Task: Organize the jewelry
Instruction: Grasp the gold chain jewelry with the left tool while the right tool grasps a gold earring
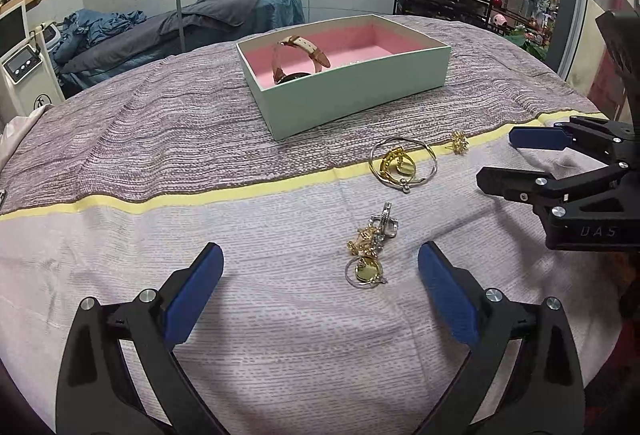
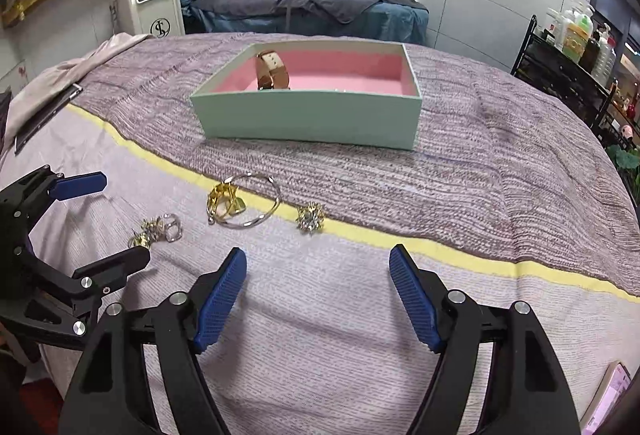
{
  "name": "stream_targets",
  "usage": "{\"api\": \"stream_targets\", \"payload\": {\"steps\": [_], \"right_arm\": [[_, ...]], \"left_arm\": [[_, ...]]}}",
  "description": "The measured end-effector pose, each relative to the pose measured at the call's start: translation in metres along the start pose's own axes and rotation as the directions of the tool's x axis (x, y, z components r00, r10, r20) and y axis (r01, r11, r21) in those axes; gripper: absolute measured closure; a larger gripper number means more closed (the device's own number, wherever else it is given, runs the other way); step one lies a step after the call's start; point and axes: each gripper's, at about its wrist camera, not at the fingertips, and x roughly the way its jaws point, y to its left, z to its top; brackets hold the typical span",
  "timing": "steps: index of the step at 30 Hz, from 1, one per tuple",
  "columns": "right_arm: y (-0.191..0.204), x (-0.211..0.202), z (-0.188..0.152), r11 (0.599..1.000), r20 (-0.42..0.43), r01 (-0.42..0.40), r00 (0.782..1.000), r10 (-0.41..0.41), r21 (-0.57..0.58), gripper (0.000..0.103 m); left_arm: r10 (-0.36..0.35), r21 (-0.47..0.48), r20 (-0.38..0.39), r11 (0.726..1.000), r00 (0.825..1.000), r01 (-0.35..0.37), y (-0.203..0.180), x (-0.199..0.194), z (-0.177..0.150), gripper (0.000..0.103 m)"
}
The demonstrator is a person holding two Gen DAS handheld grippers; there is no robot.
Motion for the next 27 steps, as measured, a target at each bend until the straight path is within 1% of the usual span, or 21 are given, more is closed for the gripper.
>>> {"api": "stream_targets", "payload": {"steps": [1, 3, 4, 6, 7, 9, 13, 14, 15, 18, 22, 24, 27], "right_arm": [[-0.001, 0.001, 0.0, 1.0, -0.004, -0.003, 1.0, 0.003, 0.004, 0.044], [-0.003, 0.002, 0.0, 1.0, -0.008, -0.012, 1.0, 0.012, 0.012, 0.048], [-0.003, 0.002, 0.0, 1.0, -0.01, -0.014, 1.0, 0.014, 0.014, 0.049], [-0.003, 0.004, 0.0, 1.0, -0.013, -0.017, 1.0, 0.017, 0.016, 0.049], [-0.003, 0.005, 0.0, 1.0, -0.016, -0.017, 1.0, 0.017, 0.016, 0.05], [-0.002, 0.006, 0.0, 1.0, -0.018, -0.017, 1.0, 0.018, 0.011, 0.051], [-0.002, 0.008, 0.002, 1.0, -0.021, -0.025, 0.999, 0.025, 0.012, 0.051], [-0.002, 0.009, 0.003, 1.0, -0.022, -0.027, 0.999, 0.027, 0.013, 0.051], [-0.002, 0.01, 0.003, 1.0, -0.022, -0.027, 0.999, 0.027, 0.013, 0.051], [-0.002, 0.012, 0.005, 1.0, -0.024, -0.03, 0.999, 0.03, 0.008, 0.054], [-0.002, 0.014, 0.007, 0.999, -0.027, -0.037, 0.999, 0.037, 0.011, 0.057], [-0.002, 0.016, 0.01, 0.999, -0.028, -0.042, 0.999, 0.042, 0.012, 0.058], [-0.002, 0.02, 0.014, 0.999, -0.033, -0.051, 0.998, 0.051, 0.011, 0.061]], "left_arm": [[-0.01, 0.001, -0.005, 1.0, 1.0, 0.01, -0.001, 0.0, -0.001, 0.017], [-0.03, 0.001, -0.015, 1.0, 0.999, 0.03, -0.003, 0.001, -0.002, 0.027], [-0.038, -0.001, -0.018, 0.999, 0.999, 0.038, -0.003, 0.001, -0.003, 0.029], [-0.059, -0.012, -0.026, 0.998, 0.998, 0.059, -0.002, 0.003, -0.002, 0.036], [-0.066, -0.016, -0.026, 0.998, 0.997, 0.066, -0.002, 0.003, -0.002, 0.037], [-0.074, -0.018, -0.027, 0.997, 0.997, 0.073, -0.002, 0.003, -0.002, 0.044], [-0.085, -0.015, -0.024, 0.996, 0.996, 0.085, -0.001, 0.004, -0.001, 0.045], [-0.086, -0.015, -0.023, 0.996, 0.996, 0.086, -0.001, 0.005, 0.001, 0.047], [-0.087, -0.012, -0.021, 0.996, 0.996, 0.087, -0.001, 0.006, 0.002, 0.054], [-0.107, 0.003, -0.021, 0.994, 0.994, 0.107, -0.003, 0.009, 0.006, 0.065], [-0.126, 0.008, -0.025, 0.992, 0.992, 0.126, -0.006, 0.011, 0.01, 0.075], [-0.134, 0.003, -0.025, 0.991, 0.991, 0.134, -0.006, 0.012, 0.011, 0.082], [-0.134, 0.011, -0.028, 0.991, 0.991, 0.134, -0.009, 0.014, 0.012, 0.083]]}}
